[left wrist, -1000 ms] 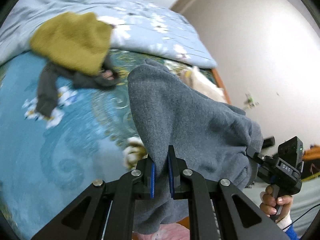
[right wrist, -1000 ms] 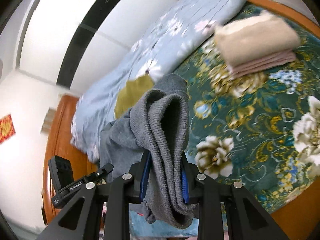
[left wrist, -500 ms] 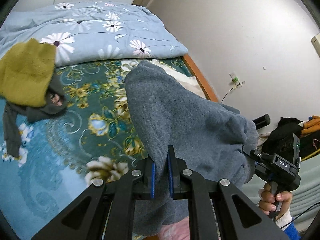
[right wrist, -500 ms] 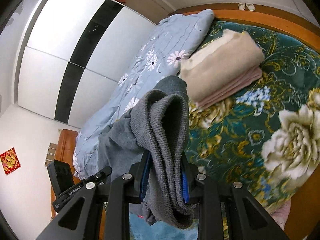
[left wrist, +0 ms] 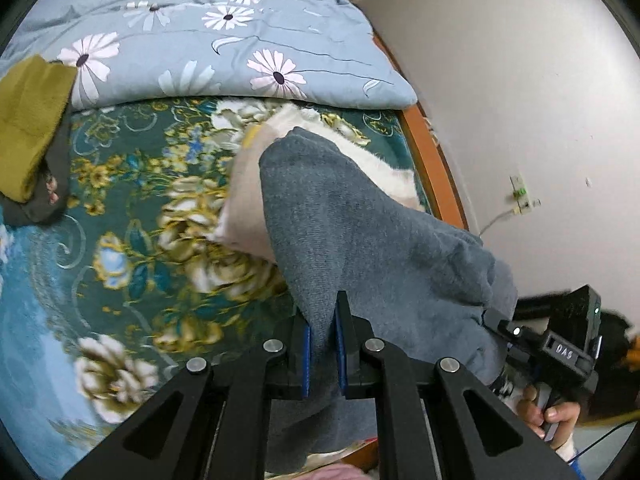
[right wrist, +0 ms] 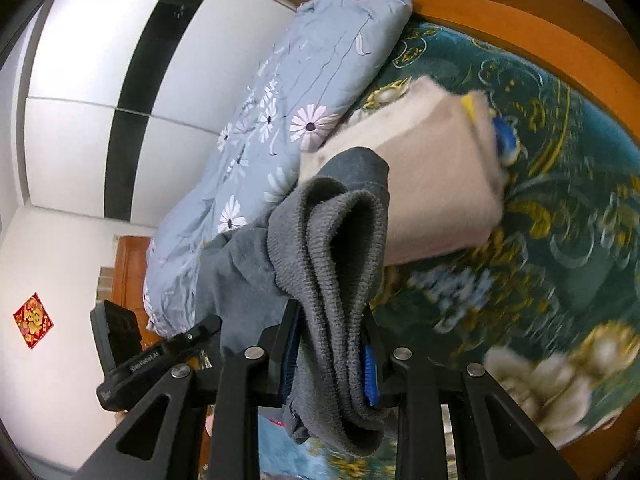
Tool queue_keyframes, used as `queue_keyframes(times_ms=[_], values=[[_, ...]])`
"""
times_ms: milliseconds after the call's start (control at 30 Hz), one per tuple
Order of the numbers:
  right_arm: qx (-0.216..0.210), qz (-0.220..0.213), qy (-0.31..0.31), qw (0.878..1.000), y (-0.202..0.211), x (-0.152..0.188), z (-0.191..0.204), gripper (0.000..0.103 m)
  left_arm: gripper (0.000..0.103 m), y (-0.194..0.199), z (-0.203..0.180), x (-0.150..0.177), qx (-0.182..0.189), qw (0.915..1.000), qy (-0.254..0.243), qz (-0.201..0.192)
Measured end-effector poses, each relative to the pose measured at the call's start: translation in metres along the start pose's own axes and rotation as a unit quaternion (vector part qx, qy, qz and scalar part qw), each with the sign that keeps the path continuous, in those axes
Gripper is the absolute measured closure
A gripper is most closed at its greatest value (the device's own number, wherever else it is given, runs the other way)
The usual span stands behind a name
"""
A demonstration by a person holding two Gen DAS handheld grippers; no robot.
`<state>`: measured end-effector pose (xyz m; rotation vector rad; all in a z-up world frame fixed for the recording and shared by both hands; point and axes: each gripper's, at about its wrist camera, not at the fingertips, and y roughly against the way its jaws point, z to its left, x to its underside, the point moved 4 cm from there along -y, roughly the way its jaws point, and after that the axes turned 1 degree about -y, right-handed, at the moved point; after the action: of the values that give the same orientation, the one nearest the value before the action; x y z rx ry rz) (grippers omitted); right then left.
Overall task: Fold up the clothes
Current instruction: 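Lower the sweatpants onto the beige fleece stack with both grippers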
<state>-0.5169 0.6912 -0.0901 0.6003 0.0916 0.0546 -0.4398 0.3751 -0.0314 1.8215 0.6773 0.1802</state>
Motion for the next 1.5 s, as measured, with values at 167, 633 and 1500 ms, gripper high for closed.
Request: queue_keyframes(times_ms=[167,633,1500], values=[[-0.004,0.018,-0.012,1.0,-0.007,-0.045,-0.023,0.074,0.093,-0.025,-0.023,-0.017,-0.023,0.9996,0.013,0.014],[-0.002,0.027,-0.032,0.999,-0.055,-0.133,-0.037,0.074,0.093,-0.083,-0.035,-0.128,-0.083,0.9952,-0.029,0.043],[0.13,0.023,-0.013,0.991,-0.08,-0.168,-0.07,0.067,0.082,-0.135,0.036,-0.152,-0.091,0.9924,0.063,0.055]])
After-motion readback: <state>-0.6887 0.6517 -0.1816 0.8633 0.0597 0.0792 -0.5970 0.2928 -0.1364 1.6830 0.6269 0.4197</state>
